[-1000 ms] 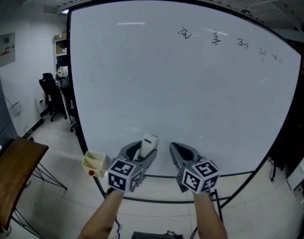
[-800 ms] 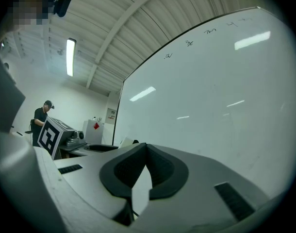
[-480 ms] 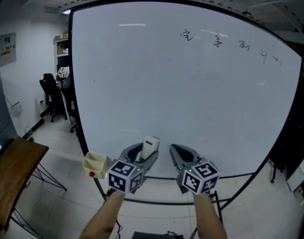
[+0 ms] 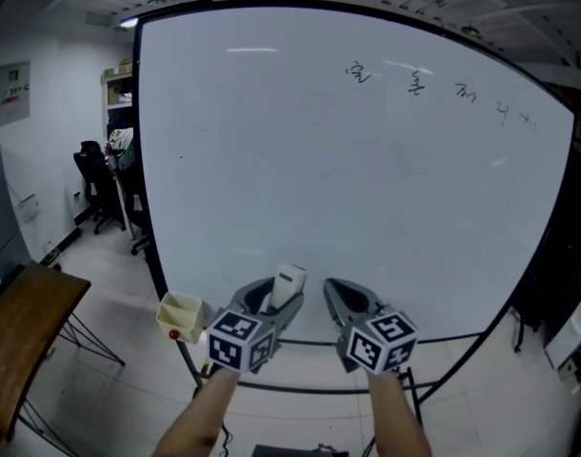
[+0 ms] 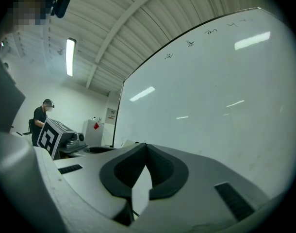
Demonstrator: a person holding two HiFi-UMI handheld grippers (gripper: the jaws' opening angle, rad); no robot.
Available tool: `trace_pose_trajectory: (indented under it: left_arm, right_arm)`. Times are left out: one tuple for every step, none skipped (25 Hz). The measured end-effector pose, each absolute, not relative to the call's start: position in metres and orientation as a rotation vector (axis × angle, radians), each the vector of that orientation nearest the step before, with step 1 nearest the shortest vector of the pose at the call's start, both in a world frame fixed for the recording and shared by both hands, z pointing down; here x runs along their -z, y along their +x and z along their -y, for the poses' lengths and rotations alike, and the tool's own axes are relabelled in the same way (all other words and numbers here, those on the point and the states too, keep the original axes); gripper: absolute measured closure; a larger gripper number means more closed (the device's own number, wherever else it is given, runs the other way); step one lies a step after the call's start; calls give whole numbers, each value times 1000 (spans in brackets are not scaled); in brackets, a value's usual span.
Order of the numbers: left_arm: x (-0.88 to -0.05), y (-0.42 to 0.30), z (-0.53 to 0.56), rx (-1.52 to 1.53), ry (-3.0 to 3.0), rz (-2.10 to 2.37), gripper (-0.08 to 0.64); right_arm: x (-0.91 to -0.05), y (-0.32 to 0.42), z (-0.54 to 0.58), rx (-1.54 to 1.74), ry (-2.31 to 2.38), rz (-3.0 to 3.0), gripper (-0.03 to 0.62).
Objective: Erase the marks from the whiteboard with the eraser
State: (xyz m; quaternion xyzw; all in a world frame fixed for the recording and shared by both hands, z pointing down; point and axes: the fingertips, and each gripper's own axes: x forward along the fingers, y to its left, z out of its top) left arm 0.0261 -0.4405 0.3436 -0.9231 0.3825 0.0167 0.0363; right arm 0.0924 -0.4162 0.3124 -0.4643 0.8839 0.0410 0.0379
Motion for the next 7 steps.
trace_pose_trajectory:
  left_arm:
    - [-343, 26, 441, -53, -2835, -1174, 298]
    - [-343, 26, 441, -53, -2836, -1174, 298]
    - [-343, 26, 441, -54, -2836, -1173, 298]
    - [-343, 26, 442, -54, -2836, -1172, 298]
    - [-343, 26, 442, -54, -2836, -1170, 298]
    - [-343, 26, 442, -54, -2836, -1169, 298]
    - [-342, 26, 442, -54, -2836, -1167, 298]
  right_arm:
    - [-312, 92, 416, -126, -1426, -2711, 598]
    - [-312, 92, 417, -126, -1427, -2711, 598]
    - [-312, 92, 417, -126, -1428, -2711, 598]
    - [-312, 92, 417, -126, -1429, -2710, 598]
    - [-312, 92, 418, -126, -1430, -2709, 598]
    - [-312, 92, 418, -127, -1432, -2708, 598]
    - [-312, 92, 418, -127, -1433, -2707, 598]
